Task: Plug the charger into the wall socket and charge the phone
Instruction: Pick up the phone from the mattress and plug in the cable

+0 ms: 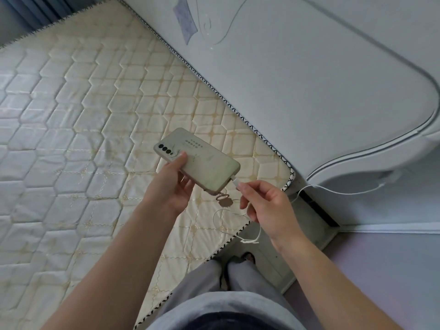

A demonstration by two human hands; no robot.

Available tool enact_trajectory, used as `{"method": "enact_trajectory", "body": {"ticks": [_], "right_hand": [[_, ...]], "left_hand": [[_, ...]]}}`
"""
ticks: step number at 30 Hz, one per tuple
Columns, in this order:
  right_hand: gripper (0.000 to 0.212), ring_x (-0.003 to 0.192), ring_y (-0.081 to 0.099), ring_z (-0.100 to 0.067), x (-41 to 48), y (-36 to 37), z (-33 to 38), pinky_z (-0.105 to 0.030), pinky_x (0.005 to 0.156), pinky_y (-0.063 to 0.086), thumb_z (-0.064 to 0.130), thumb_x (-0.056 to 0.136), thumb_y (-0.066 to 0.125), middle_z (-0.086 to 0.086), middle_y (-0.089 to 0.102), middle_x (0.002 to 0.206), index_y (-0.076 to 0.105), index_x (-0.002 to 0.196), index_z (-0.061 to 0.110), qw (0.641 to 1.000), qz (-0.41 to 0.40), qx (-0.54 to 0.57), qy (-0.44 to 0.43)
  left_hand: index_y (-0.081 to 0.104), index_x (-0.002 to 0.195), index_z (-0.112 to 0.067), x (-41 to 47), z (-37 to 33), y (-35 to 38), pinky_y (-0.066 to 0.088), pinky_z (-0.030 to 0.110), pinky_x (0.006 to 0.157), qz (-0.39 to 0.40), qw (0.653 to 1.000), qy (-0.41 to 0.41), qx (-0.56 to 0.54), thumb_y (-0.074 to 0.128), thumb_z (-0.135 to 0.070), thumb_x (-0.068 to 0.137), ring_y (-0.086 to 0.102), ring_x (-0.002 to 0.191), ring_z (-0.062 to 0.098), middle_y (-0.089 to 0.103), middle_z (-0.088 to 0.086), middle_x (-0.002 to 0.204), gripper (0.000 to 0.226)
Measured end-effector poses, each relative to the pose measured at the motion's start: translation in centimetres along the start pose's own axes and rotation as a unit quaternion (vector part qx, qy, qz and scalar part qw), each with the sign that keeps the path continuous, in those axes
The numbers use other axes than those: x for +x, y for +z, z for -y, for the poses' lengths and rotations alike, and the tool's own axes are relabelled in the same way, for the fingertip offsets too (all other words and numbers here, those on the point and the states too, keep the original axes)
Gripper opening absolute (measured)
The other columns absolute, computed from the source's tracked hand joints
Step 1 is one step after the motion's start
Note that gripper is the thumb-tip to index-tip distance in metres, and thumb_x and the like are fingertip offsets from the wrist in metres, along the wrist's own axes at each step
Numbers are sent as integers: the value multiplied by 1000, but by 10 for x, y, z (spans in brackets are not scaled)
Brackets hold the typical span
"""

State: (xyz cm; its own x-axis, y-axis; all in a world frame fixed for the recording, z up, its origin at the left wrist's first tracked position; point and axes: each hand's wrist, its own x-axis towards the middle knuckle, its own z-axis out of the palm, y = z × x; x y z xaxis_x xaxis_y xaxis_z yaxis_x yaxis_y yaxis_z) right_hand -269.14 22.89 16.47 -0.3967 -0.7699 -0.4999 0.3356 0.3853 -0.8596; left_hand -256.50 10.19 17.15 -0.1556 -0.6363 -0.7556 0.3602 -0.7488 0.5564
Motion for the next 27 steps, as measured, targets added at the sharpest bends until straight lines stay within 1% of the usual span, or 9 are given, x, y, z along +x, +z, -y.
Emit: {"method": "enact_trajectory", "body": {"ticks": [2,4,9,15,17,20,22,24,27], "right_hand": [[18,38,38,-5,-1,-1,0,-13,39,34,28,82,69,6,58,50,66,65,22,1000,4,2,-3],[17,37,37,-5,-3,-1,0,-12,39,33,27,82,69,6,57,50,67,65,22,1000,10,1,-2],[19,40,35,-8,-10,-1,-1,-13,40,33,33,79,70,6,57,51,68,63,25,1000,13,-7,-4],[20,40,38,-6,-17,1,-6,-13,41,35,31,81,69,7,59,50,69,62,27,1000,-1,-7,-6],[20,40,37,-6,-17,3,-5,-12,41,35,34,80,69,7,59,50,68,61,28,1000,0,-16,-8],[20,39,35,-7,-16,6,-4,-13,40,33,39,76,71,7,58,51,68,61,26,1000,4,-24,-5],[20,39,34,-7,-16,8,-3,-14,40,32,39,77,71,6,59,52,68,62,24,1000,3,-30,1],[21,38,33,-7,-17,9,-3,-15,39,32,37,77,71,6,60,51,67,63,22,999,1,-36,8],[22,36,33,-7,-18,12,-3,-13,38,32,34,78,70,6,61,49,67,64,18,999,-5,-49,22]], "left_hand": [[58,108,-11,-3,0,0,57,18,58,6,1000,3,1,58,-16,88,65,80,10,66,1,90,21],[58,109,-12,-5,0,0,58,19,58,14,1000,8,3,57,-16,88,65,80,10,66,1,90,21],[57,112,-12,-10,2,0,56,18,55,28,999,18,12,56,-15,89,64,84,10,66,1,92,23],[60,97,-14,-14,-2,-6,57,18,57,14,1000,14,1,57,-15,88,65,85,10,66,1,92,9],[60,96,-14,-14,-2,-8,57,18,60,14,1000,18,6,57,-15,88,64,85,11,66,1,92,8],[60,96,-14,-15,-1,-10,57,16,57,17,1000,23,7,57,-16,88,64,85,11,66,1,91,8],[61,97,-13,-14,-1,-13,58,18,60,18,999,28,6,58,-15,88,65,85,11,66,1,92,10],[61,96,-13,-12,-1,-17,58,20,57,16,999,35,9,59,-15,87,68,79,10,67,1,91,10],[62,94,-12,-12,0,-22,53,17,50,13,999,44,10,61,-14,85,71,64,7,68,2,89,10]]}}
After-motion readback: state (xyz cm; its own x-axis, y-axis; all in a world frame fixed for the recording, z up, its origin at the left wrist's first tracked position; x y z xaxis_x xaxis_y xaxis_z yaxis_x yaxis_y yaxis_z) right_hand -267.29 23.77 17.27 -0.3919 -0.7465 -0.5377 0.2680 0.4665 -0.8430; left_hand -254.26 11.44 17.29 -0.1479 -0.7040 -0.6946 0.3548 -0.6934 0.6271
